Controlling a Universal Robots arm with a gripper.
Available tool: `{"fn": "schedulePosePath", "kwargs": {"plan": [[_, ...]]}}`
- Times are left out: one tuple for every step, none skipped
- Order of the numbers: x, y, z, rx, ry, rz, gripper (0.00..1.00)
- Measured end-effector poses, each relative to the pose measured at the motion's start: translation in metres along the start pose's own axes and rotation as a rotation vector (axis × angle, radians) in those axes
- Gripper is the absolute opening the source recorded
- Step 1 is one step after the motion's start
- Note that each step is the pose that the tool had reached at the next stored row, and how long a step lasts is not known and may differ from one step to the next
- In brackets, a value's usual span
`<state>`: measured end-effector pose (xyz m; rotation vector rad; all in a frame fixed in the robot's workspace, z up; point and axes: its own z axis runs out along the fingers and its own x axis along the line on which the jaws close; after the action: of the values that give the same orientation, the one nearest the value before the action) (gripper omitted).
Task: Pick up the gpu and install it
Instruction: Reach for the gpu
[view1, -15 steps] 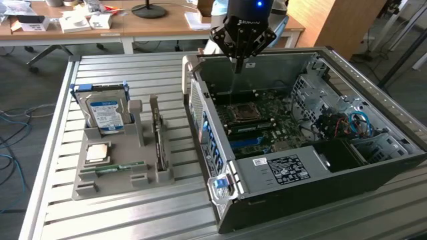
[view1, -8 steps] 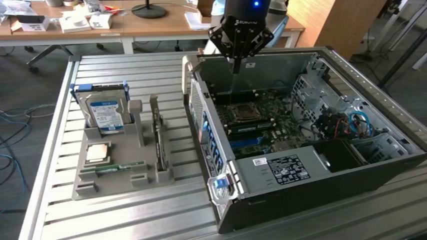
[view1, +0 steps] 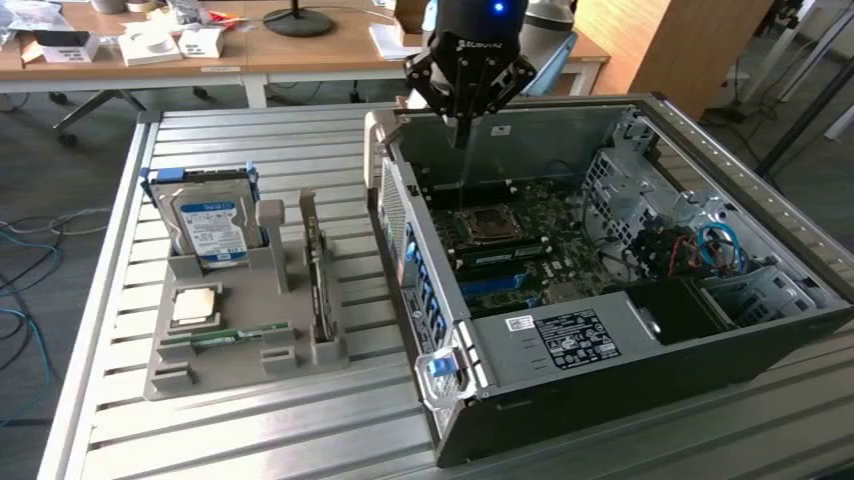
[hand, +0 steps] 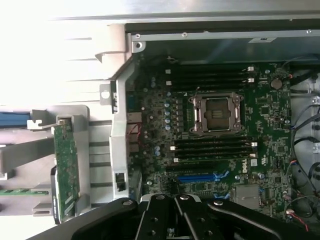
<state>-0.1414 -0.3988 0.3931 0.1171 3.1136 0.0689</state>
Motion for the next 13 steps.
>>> {"fn": "schedulePosePath", "kwargs": {"plan": [[0.002, -0.0001, 0.0, 0.0, 0.0, 0.0, 0.11], [0.003, -0.0002, -0.0001, 0.0, 0.0, 0.0, 0.11], [0.005, -0.0004, -0.0001, 0.0, -0.0001, 0.001, 0.11], [0.006, -0.0005, -0.0001, 0.0, 0.0, 0.001, 0.11], [0.008, -0.0006, -0.0001, 0.0, -0.0001, 0.001, 0.11], [0.01, -0.0007, -0.0002, 0.0, -0.0001, 0.001, 0.11], [0.011, -0.0008, -0.0002, 0.0001, 0.0, 0.001, 0.11], [0.013, -0.001, -0.0002, 0.0, 0.0, 0.001, 0.11], [0.015, -0.0011, -0.0003, 0.0001, -0.0001, 0.002, 0.11], [0.017, -0.0012, -0.0003, 0.0, 0.0, 0.002, 0.11], [0.019, -0.0014, -0.0003, 0.0001, -0.0001, 0.002, 0.11], [0.021, -0.0015, -0.0004, 0.0001, -0.0001, 0.003, 0.11], [0.024, -0.0017, -0.0004, 0.0001, -0.0002, 0.003, 0.11]]}}
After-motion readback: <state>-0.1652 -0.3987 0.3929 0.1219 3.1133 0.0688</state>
